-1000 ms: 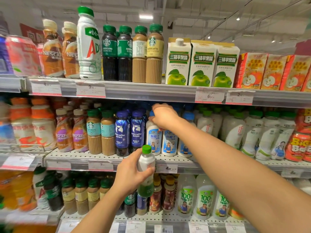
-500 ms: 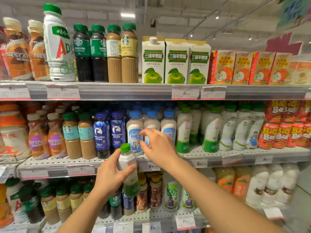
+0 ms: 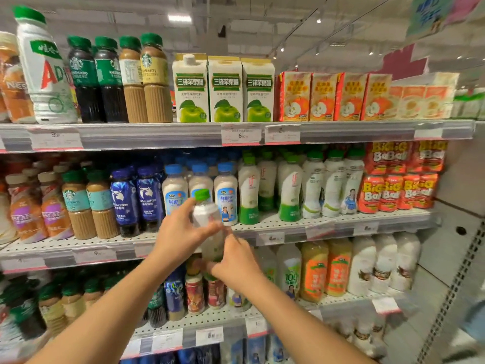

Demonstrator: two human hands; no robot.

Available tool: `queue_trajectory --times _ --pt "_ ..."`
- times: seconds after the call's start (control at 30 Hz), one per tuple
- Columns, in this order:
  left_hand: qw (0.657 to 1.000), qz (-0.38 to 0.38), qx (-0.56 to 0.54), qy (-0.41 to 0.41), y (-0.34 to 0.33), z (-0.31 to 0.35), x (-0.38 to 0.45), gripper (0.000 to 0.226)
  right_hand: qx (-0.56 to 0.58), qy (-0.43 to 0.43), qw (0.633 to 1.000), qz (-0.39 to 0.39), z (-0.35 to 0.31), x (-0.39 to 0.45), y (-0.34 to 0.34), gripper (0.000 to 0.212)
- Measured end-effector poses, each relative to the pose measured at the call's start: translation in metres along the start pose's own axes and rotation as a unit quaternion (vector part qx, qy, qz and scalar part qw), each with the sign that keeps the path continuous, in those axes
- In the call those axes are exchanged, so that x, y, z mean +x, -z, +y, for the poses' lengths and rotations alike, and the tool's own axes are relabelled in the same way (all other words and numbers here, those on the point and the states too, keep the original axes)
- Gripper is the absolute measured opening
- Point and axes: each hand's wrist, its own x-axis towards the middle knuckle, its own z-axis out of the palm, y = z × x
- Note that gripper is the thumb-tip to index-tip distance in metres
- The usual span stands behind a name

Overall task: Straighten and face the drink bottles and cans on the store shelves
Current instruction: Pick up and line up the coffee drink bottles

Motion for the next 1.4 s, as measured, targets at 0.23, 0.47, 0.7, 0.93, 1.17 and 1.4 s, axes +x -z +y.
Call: queue_trajectory --times 0.23,0.47,0.7,0.93,1.17,1.4 --pt "0.995 -0.085 0.018 -0.045 -0.023 0.016 0.009 0.078 0.011 -0.044 0.984 0.172 0.028 0.01 0.05 0.051" --pt "0.958 -0.076 0.265 -0.078 -0.067 -0.054 -0.015 0.061 -0.031 -0.111 0.97 0.216 0.07 0.063 0.096 0.068" --pt "0.946 -0.034 0.304 -0.111 -0.073 -0.06 -0.007 0.037 -0.127 -0.113 0.957 0.234 0.078 0.077 0.075 0.068" --pt "0.954 -0.006 0.277 -0.113 -0.074 -0.062 -0.001 0.037 -0.106 -0.073 0.939 0.32 0.107 0.049 0.052 0.055" --pt "0.957 0.004 0.272 -0.104 -0.075 -0.064 0.0 0.035 -0.159 -0.08 0.926 0.332 0.121 0.058 0.052 0.047" --pt "0.956 0.006 0.276 -0.098 -0.076 -0.062 -0.004 0.033 -0.193 -0.106 0.924 0.311 0.112 0.062 0.059 0.048"
